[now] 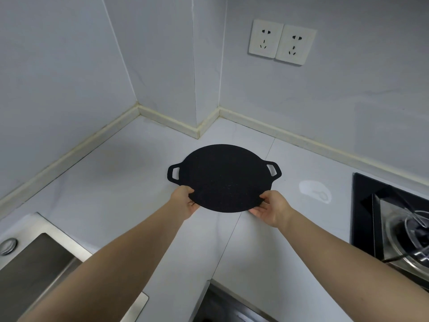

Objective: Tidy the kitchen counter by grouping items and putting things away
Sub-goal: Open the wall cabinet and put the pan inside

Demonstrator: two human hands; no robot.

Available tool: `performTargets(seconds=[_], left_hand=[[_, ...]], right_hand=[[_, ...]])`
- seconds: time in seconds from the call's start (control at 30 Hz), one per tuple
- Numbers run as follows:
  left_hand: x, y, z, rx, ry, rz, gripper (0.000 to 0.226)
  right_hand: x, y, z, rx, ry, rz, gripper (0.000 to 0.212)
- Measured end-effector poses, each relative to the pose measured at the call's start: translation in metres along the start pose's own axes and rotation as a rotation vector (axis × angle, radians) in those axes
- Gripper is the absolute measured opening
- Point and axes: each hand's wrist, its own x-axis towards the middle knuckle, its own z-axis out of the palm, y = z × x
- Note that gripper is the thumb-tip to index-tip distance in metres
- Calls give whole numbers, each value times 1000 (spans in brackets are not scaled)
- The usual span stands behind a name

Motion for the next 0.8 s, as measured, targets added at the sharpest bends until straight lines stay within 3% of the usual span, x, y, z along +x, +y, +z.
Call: performTargets(seconds=[0.1,0.27,0.63,0.8], left_hand=[[-4,2,-5,54,18,-37,23],[-3,4,-16,196,92,-150,19],[-3,0,-24,174,94,-172,36],[-5,-3,-22,165,85,-166,36]], right_hand=[[-5,2,-1,-35,38,24,9],[1,8,-5,-41,73,59,6],[5,11,-4,-165,133,93,37],[1,5,0,-265,172,123,40]])
